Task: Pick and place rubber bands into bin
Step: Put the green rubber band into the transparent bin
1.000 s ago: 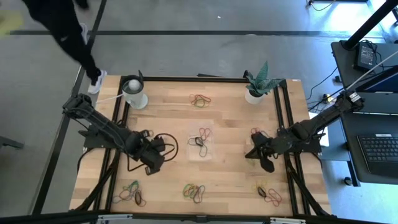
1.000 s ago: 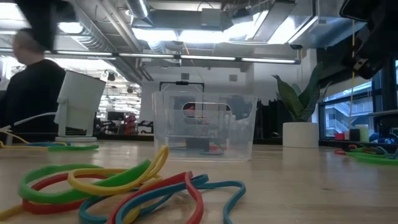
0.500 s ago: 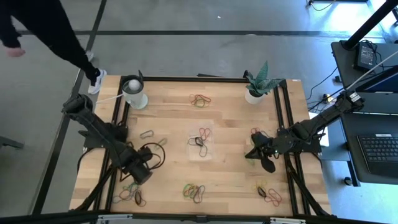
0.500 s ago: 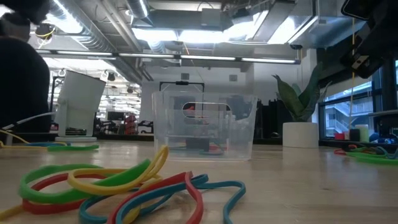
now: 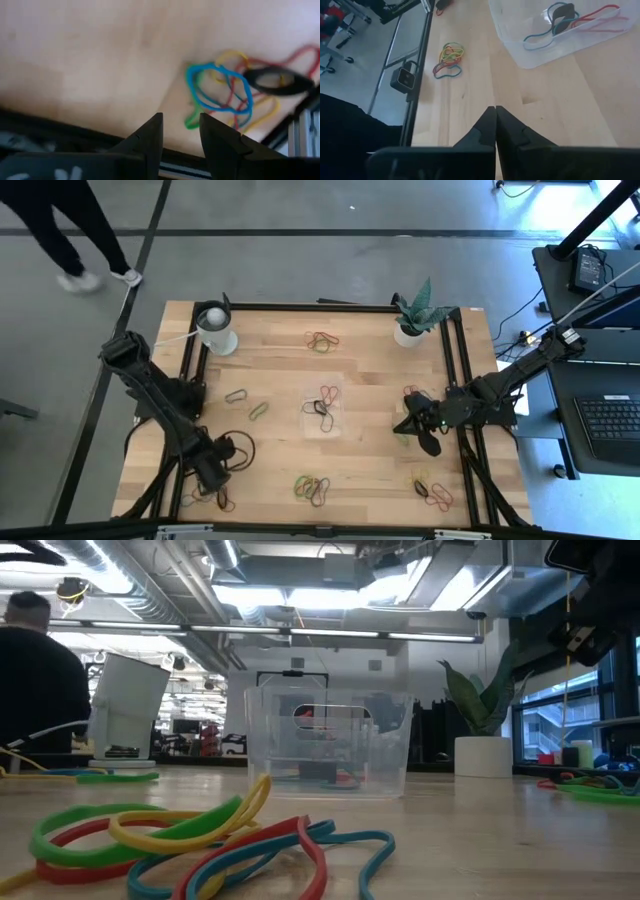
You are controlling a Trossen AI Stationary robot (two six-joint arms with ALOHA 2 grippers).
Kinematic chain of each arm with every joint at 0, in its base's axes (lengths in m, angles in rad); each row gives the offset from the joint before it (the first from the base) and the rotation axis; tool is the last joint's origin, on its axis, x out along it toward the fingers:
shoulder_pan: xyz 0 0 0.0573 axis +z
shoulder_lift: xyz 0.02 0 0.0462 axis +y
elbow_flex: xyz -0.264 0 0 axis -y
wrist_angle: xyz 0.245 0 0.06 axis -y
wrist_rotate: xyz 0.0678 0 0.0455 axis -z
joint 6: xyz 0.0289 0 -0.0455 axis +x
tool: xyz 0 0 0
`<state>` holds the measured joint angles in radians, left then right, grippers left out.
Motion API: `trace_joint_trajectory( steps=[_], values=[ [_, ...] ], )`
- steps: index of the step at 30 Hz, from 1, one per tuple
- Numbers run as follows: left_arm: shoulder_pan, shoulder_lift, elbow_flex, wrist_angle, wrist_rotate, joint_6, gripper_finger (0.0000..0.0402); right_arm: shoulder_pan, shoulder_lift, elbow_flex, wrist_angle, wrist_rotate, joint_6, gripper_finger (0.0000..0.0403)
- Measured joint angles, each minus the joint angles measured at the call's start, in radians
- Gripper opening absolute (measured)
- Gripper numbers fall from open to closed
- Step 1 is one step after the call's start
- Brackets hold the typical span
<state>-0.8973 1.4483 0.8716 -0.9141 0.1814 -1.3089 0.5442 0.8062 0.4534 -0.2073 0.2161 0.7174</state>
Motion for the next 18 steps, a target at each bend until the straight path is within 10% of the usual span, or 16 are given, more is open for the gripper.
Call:
trace_joint_trajectory(
  steps=[18],
  values=[
    [-0.147,0.124,-0.054,0.162,0.023,0.056,0.0123,-0.003,0.001,0.0,0.018,0.105,0.067,0.0002]
  ],
)
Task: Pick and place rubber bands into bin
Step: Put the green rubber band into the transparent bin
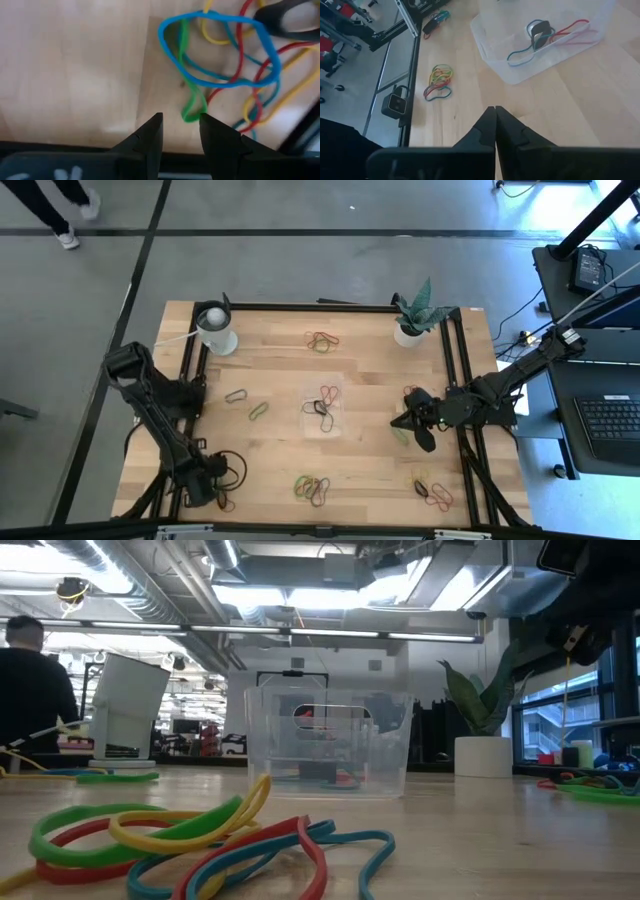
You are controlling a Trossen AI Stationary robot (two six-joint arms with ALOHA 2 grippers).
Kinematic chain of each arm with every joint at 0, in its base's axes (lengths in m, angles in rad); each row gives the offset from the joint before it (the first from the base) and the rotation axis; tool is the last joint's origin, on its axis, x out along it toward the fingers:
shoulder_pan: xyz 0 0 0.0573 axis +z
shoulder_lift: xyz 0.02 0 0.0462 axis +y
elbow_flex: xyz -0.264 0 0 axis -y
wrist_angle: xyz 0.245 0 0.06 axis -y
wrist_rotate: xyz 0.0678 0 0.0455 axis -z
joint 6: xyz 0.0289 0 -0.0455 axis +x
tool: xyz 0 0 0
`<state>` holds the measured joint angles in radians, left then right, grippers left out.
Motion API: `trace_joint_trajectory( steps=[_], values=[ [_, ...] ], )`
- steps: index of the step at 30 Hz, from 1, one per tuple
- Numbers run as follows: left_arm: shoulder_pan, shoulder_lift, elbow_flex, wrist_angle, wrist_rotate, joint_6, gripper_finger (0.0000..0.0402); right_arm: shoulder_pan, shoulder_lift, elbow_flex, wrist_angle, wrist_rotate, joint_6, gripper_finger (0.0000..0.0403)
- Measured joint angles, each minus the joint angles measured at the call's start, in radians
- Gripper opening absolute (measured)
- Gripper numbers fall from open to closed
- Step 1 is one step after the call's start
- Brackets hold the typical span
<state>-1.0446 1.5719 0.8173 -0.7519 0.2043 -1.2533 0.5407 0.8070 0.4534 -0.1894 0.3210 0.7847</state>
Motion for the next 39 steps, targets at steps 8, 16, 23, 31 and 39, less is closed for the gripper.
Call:
trace_joint_trajectory(
  steps=[8,16,23,31,39],
  values=[
    [-0.003,0.101,0.006,0.006,0.01,0.024,0.0123,0.0,0.0,0.0,-0.001,0.0,-0.001,0.0002],
    [-0.002,0.104,0.009,0.0,0.013,0.044,0.0067,0.0,0.0,0.0,-0.012,0.0,-0.009,0.0002],
    [-0.003,0.115,0.069,-0.042,0.0,0.045,0.0004,0.0,0.0,0.0,-0.023,0.001,-0.035,0.0005],
    [0.0,0.088,0.238,-0.184,-0.024,-0.062,0.0002,0.0,0.0,0.0,-0.023,0.001,-0.089,0.0007],
    [0.016,0.073,0.462,-0.414,-0.172,-0.149,0.0003,0.0,0.0,0.0,-0.023,0.001,-0.116,0.0008]
  ],
)
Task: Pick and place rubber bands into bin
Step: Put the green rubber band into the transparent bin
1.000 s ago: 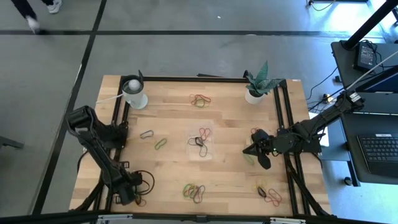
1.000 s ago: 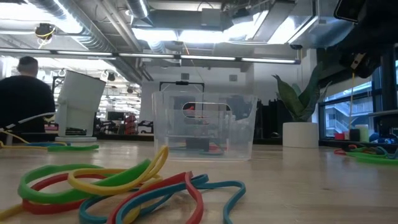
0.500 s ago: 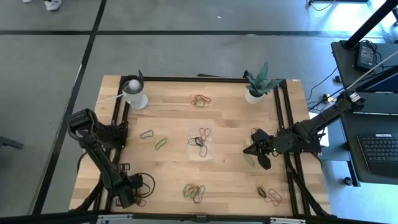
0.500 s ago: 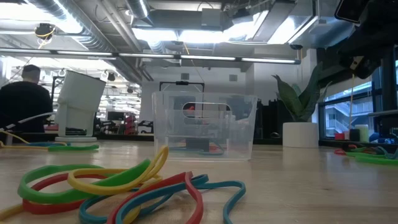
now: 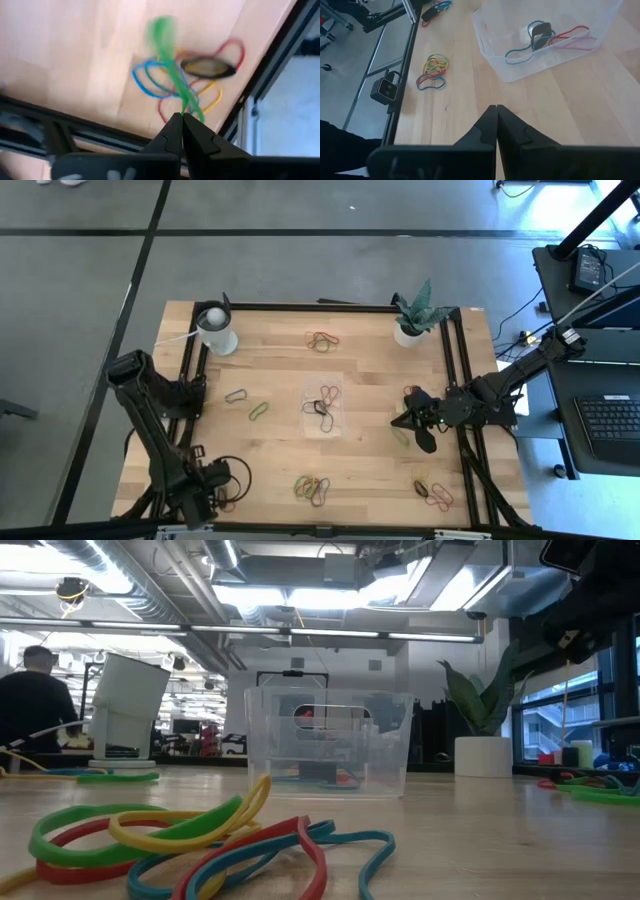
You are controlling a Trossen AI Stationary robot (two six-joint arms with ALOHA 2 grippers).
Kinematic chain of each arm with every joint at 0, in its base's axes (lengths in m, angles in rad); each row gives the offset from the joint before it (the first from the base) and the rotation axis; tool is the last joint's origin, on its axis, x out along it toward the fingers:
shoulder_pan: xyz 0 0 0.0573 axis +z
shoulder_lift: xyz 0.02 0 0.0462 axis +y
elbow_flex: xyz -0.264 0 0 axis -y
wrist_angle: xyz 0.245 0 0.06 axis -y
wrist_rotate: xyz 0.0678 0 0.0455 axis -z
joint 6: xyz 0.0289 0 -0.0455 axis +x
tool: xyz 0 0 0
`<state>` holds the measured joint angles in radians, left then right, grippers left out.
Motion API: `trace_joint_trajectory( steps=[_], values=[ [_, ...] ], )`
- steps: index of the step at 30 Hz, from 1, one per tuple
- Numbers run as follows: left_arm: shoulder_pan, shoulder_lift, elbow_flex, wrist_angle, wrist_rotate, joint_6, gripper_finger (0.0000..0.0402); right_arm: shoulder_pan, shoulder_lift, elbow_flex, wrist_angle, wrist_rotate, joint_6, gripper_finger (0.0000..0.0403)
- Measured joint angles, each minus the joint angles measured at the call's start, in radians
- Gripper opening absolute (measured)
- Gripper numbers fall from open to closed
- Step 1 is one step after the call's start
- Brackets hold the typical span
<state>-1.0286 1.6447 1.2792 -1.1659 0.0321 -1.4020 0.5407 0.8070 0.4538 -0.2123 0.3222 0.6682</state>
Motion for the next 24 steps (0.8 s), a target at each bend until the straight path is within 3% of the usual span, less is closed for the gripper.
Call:
trace_joint_trajectory(
  steps=[9,17,24],
  values=[
    [0.148,0.0,0.138,-0.066,-0.23,0.077,0.0003,0.0,0.0,0.0,0.001,0.0,0.005,0.0008],
    [0.41,0.0,0.201,-0.059,-0.251,0.389,0.0003,0.0,0.001,0.0,0.006,0.0,0.005,0.0008],
    [0.677,0.0,0.251,0.007,-0.27,0.779,0.0003,0.0,0.011,0.0,0.006,-0.001,0.034,0.0008]
  ],
)
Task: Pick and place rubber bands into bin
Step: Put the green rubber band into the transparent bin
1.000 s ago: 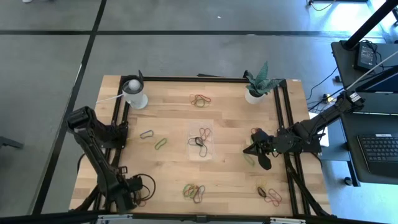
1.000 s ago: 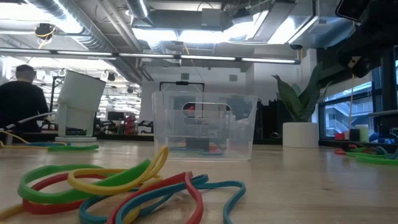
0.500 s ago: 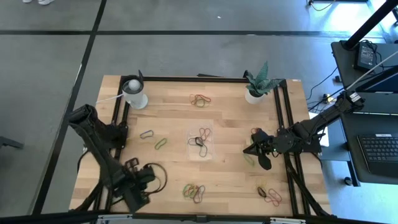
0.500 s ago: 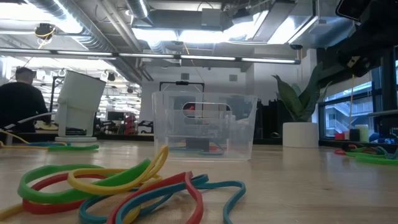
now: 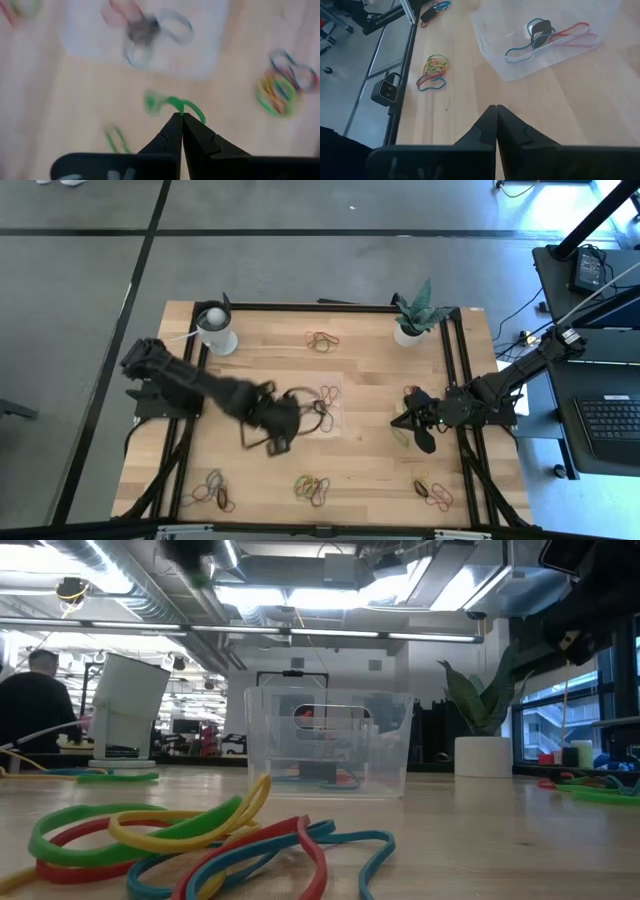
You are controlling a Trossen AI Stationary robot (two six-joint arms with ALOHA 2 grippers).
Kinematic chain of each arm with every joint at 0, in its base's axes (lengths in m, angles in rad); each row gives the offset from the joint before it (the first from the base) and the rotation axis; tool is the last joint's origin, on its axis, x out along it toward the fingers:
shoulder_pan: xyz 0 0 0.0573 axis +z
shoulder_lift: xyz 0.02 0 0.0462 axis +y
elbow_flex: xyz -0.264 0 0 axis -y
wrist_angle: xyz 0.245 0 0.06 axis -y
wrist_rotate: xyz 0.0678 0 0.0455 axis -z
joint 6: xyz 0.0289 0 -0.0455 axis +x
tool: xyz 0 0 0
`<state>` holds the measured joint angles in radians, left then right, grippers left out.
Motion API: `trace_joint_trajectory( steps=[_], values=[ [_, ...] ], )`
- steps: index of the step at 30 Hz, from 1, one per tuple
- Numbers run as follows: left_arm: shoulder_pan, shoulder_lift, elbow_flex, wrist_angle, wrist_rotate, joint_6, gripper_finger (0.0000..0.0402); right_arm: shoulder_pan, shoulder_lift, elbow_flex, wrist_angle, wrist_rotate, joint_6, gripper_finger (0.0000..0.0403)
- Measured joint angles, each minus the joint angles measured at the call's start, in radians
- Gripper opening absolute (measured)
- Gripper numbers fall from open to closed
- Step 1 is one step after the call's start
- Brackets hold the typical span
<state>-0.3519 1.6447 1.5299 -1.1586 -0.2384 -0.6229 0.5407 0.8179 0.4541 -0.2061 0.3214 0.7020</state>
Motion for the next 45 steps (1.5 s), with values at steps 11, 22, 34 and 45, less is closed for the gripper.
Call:
trace_joint_trajectory(
  steps=[11,22,34,45],
  values=[
    [0.273,0.118,0.003,0.345,0.084,0.503,0.0003,0.0,0.008,0.0,0.009,0.0,0.004,0.0008],
    [0.305,0.339,0.003,0.355,0.193,0.522,0.0004,0.0,0.008,0.0,0.01,0.0,0.03,0.0008],
    [0.299,0.384,0.003,0.391,0.207,0.48,0.0053,0.0,0.012,0.0,0.003,0.0,0.024,0.0008],
    [0.301,0.33,0.003,0.372,0.197,0.334,0.0098,0.0,0.012,0.0,0.002,0.0,0.026,0.0008]
  ],
)
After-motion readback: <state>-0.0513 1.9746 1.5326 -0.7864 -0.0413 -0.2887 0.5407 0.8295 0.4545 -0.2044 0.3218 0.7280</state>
